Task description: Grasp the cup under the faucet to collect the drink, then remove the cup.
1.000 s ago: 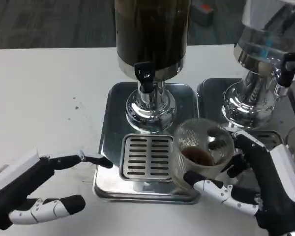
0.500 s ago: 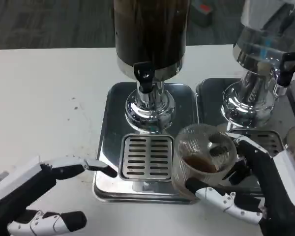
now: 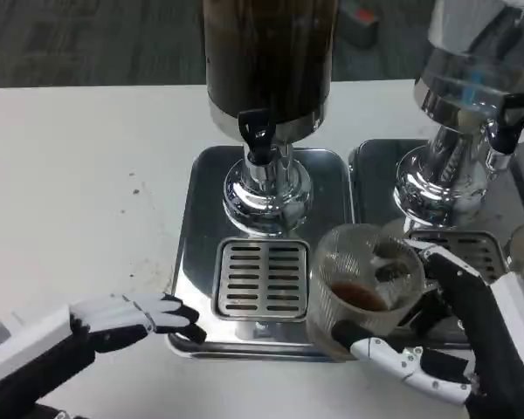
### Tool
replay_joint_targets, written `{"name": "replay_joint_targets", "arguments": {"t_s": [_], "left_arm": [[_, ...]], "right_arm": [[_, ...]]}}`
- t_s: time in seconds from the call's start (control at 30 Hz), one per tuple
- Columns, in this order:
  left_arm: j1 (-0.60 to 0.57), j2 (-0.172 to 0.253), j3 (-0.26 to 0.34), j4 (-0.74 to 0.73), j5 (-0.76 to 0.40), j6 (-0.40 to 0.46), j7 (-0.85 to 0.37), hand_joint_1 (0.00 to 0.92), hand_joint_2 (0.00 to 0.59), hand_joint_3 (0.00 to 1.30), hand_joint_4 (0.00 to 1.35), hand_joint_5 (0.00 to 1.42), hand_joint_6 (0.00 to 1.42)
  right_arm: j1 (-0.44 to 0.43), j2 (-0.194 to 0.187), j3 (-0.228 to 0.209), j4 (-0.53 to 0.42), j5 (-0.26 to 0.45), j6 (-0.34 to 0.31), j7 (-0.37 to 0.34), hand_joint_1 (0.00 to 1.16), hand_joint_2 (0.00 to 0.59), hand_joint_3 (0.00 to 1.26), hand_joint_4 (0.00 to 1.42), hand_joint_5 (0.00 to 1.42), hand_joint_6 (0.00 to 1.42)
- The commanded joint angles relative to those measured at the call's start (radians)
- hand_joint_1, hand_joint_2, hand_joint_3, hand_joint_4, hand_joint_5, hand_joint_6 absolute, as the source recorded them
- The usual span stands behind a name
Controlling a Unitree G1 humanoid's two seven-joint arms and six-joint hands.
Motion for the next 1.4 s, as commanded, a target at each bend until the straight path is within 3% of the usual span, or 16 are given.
{"name": "replay_joint_targets", "arguments": {"t_s": [0.03, 0.3, 0.93, 1.4], "left_arm": [[0.024, 0.013, 0.036, -0.018, 0.040, -0.042, 0.049, 0.000, 0.104, 0.22, 0.07, 0.06, 0.16], [0.037, 0.020, 0.067, -0.022, 0.094, -0.077, 0.108, 0.000, 0.101, 0.17, 0.00, 0.00, 0.10], [0.031, 0.059, 0.062, -0.025, 0.135, -0.134, 0.160, 0.000, 0.098, 0.17, 0.00, 0.00, 0.09], [0.020, 0.071, 0.051, -0.013, 0.132, -0.126, 0.172, 0.000, 0.097, 0.17, 0.00, 0.00, 0.09]], "right_arm": [[0.000, 0.002, -0.005, -0.031, 0.007, -0.015, -0.002, 0.76, 0.244, 0.50, 0.55, 0.68, 0.73], [-0.001, 0.001, -0.011, -0.038, 0.011, -0.014, 0.006, 0.76, 0.239, 0.50, 0.56, 0.68, 0.73], [-0.004, 0.003, -0.024, -0.042, 0.018, -0.017, 0.021, 0.76, 0.236, 0.50, 0.57, 0.70, 0.74], [-0.005, 0.005, -0.025, -0.044, 0.016, -0.016, 0.023, 0.78, 0.230, 0.50, 0.57, 0.71, 0.76]]}}
